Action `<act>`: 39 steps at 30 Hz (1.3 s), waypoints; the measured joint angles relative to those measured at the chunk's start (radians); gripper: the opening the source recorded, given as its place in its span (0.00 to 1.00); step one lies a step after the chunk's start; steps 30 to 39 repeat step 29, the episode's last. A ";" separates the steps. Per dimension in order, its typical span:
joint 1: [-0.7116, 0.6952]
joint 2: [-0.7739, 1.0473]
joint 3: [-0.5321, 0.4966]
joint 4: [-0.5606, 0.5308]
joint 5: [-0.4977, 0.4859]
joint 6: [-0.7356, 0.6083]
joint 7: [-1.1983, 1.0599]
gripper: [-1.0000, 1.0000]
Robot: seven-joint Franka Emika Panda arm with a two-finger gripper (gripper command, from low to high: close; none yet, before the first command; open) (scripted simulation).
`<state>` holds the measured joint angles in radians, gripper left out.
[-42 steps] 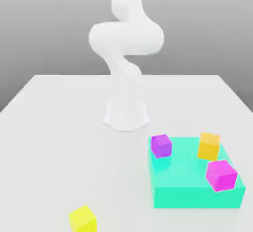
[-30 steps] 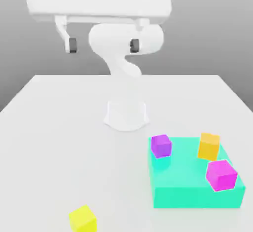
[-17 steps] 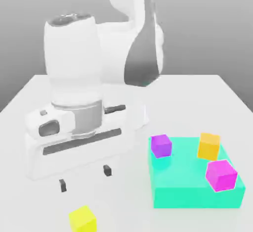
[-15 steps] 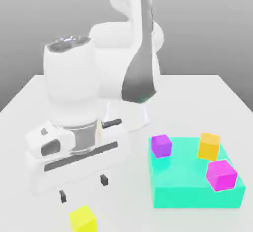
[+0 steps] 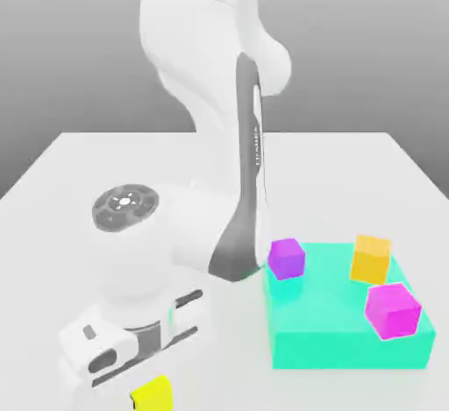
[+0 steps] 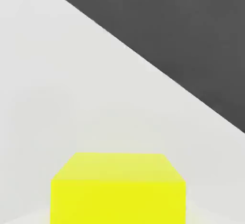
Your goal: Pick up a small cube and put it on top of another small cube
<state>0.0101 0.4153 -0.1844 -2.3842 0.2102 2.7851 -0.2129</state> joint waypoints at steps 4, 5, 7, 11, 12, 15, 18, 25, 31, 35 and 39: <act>0.053 -0.140 -0.015 -0.043 -0.054 -0.096 0.048 0.00; 0.076 -0.175 0.003 -0.060 -0.059 -0.115 0.059 0.00; 0.125 -0.246 0.044 -0.096 -0.068 -0.150 0.081 0.00; 0.258 -0.389 0.130 -0.169 -0.084 -0.217 0.125 0.00; 0.299 -0.425 0.141 -0.188 -0.088 -0.234 0.135 0.00; 0.374 -0.533 0.191 -0.244 -0.105 -0.284 0.172 0.00; 0.434 -0.643 0.261 -0.299 -0.119 -0.334 0.206 0.00; 0.492 -0.620 0.352 -0.390 -0.144 -0.216 0.249 0.00; 0.490 -0.592 0.355 -0.397 -0.150 -0.181 0.254 1.00; 0.490 -0.592 0.355 -0.397 -0.150 -0.181 0.254 1.00; 0.490 -0.592 0.355 -0.397 -0.150 -0.181 0.254 1.00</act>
